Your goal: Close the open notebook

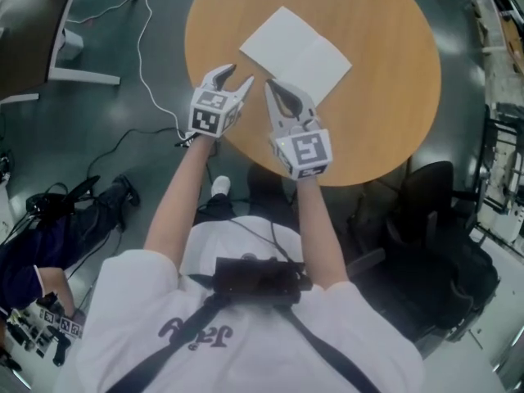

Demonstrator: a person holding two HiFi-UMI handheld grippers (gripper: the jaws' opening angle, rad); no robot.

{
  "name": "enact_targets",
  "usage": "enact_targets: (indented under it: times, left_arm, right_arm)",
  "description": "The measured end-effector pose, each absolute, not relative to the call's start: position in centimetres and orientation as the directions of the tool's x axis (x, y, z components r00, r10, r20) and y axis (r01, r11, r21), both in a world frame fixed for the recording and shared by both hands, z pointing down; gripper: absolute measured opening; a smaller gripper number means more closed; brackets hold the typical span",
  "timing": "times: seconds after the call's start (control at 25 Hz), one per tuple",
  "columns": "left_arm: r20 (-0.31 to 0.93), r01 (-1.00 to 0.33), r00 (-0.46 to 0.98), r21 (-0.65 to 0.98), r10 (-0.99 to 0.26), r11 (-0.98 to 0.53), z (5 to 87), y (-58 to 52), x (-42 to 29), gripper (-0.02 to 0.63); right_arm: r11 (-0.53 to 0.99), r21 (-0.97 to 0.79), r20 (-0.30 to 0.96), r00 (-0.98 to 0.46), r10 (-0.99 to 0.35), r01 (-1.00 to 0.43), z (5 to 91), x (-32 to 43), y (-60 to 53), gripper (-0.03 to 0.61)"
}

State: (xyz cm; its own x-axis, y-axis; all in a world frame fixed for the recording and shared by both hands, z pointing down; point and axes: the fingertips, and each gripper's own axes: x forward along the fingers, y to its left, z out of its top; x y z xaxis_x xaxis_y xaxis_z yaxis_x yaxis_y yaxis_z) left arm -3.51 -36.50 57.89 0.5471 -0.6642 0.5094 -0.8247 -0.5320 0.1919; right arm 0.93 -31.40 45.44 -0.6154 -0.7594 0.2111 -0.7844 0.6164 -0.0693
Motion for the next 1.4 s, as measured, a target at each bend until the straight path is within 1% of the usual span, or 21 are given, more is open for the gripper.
enact_targets:
  times: [0.08, 0.16, 0.24, 0.44, 0.72, 0.88, 0.96, 1.0, 1.04, 1.08, 1.16, 1.28, 1.4]
  left_arm:
    - [0.539, -0.827, 0.543, 0.210, -0.645, -0.521, 59.3, -37.5, -3.0, 0.247]
    - [0.567, -0.834, 0.530, 0.211, -0.631, -0.510, 61.0, -38.8, -2.9, 0.256]
    - [0.591, -0.844, 0.509, 0.200, -0.626, -0.498, 62.4, -40.1, -3.1, 0.258]
    - [0.606, -0.880, 0.449, 0.176, -0.656, -0.441, 64.6, -43.5, -4.3, 0.258]
    - [0.660, -0.881, 0.447, 0.212, -0.603, -0.422, 67.5, -45.6, -4.2, 0.258]
    - [0.697, -0.890, 0.416, 0.183, -0.583, -0.416, 68.0, -46.0, -4.3, 0.256]
    - [0.702, -0.887, 0.412, 0.162, -0.581, -0.432, 67.9, -45.9, -3.9, 0.244]
    - [0.706, -0.883, 0.406, 0.141, -0.580, -0.447, 67.9, -45.8, -3.7, 0.219]
    - [0.714, -0.880, 0.395, 0.112, -0.578, -0.462, 67.8, -45.8, -3.5, 0.175]
    - [0.724, -0.876, 0.380, 0.082, -0.576, -0.474, 67.9, -45.8, -3.5, 0.163]
    - [0.744, -0.874, 0.353, 0.046, -0.567, -0.484, 68.2, -45.7, -3.5, 0.158]
    - [0.775, -0.874, 0.328, 0.032, -0.540, -0.484, 68.5, -45.4, -3.7, 0.146]
    - [0.789, -0.872, 0.326, 0.039, -0.521, -0.487, 68.6, -45.2, -3.6, 0.110]
  right_arm:
    - [0.666, -0.065, 0.220, -0.662, -0.717, -0.743, 46.1, 0.6, -31.6, 0.020]
    - [0.667, -0.075, 0.240, -0.662, -0.710, -0.741, 46.9, 1.0, -32.2, 0.020]
    - [0.658, -0.089, 0.254, -0.656, -0.711, -0.748, 47.5, 1.6, -32.9, 0.020]
    - [0.662, -0.095, 0.301, -0.656, -0.693, -0.743, 48.9, 2.3, -33.8, 0.020]
    - [0.665, -0.118, 0.324, -0.661, -0.677, -0.738, 50.0, 3.2, -34.4, 0.020]
    - [0.664, -0.113, 0.333, -0.658, -0.676, -0.739, 50.6, 3.7, -34.5, 0.020]
    - [0.637, -0.109, 0.356, -0.628, -0.692, -0.763, 50.5, 4.5, -34.7, 0.020]
    - [0.625, -0.107, 0.366, -0.615, -0.699, -0.774, 50.5, 4.9, -34.8, 0.020]
    - [0.613, -0.107, 0.371, -0.604, -0.705, -0.782, 50.5, 5.4, -34.8, 0.020]
    - [0.603, -0.109, 0.376, -0.594, -0.711, -0.791, 50.6, 5.7, -34.7, 0.020]
    - [0.589, -0.116, 0.382, -0.583, -0.717, -0.800, 50.7, 6.2, -34.5, 0.020]
    - [0.577, -0.126, 0.383, -0.576, -0.722, -0.807, 51.0, 6.6, -34.0, 0.020]
    - [0.561, -0.151, 0.368, -0.573, -0.732, -0.814, 51.4, 6.7, -33.6, 0.020]
